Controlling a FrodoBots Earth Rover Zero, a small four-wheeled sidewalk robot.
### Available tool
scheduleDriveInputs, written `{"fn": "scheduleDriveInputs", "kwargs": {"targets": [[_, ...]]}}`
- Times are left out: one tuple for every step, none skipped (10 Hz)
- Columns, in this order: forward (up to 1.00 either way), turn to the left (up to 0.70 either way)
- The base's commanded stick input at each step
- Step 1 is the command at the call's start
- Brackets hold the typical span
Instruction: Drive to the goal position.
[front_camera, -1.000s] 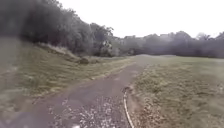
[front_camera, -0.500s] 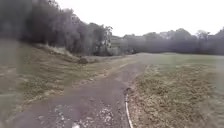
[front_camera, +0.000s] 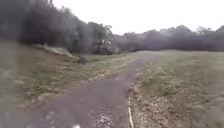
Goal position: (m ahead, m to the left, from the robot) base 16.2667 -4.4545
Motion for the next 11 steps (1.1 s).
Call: {"fn": "scheduleDriveInputs", "kwargs": {"targets": [[0.45, 0.0], [0.45, 0.0], [0.45, 0.0], [0.45, 0.0], [0.45, 0.0], [0.45, -0.18], [0.45, -0.27], [0.45, -0.27], [0.45, -0.27], [0.45, -0.27], [0.45, -0.27]]}}
